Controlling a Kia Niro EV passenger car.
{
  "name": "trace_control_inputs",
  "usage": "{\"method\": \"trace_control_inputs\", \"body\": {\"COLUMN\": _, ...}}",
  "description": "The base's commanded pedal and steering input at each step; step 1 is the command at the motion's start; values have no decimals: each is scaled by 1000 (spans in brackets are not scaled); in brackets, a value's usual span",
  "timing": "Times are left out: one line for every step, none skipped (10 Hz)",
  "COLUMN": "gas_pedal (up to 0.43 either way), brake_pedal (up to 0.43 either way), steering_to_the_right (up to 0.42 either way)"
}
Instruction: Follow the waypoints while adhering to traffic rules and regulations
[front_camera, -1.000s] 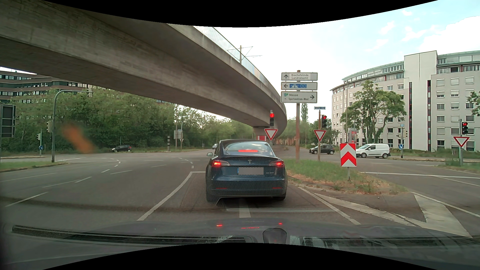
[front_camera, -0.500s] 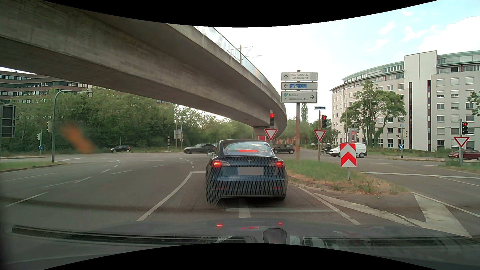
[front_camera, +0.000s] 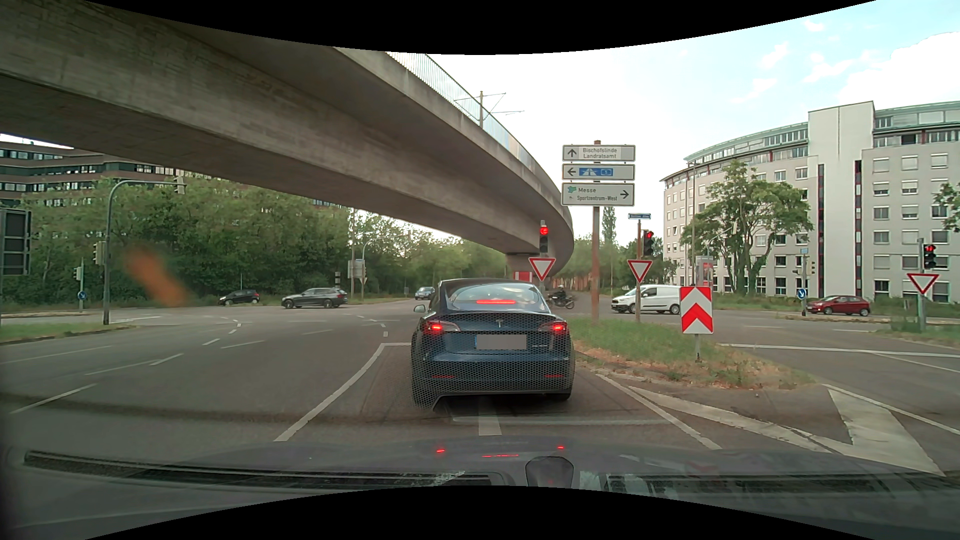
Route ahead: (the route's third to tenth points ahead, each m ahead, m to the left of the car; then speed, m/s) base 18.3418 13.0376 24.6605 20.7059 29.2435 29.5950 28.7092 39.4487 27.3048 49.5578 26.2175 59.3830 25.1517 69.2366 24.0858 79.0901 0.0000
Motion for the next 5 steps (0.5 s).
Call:
{"method": "trace_control_inputs", "body": {"gas_pedal": 0, "brake_pedal": 287, "steering_to_the_right": -12}}
{"method": "trace_control_inputs", "body": {"gas_pedal": 0, "brake_pedal": 287, "steering_to_the_right": -12}}
{"method": "trace_control_inputs", "body": {"gas_pedal": 0, "brake_pedal": 287, "steering_to_the_right": -12}}
{"method": "trace_control_inputs", "body": {"gas_pedal": 0, "brake_pedal": 287, "steering_to_the_right": -12}}
{"method": "trace_control_inputs", "body": {"gas_pedal": 0, "brake_pedal": 287, "steering_to_the_right": -11}}
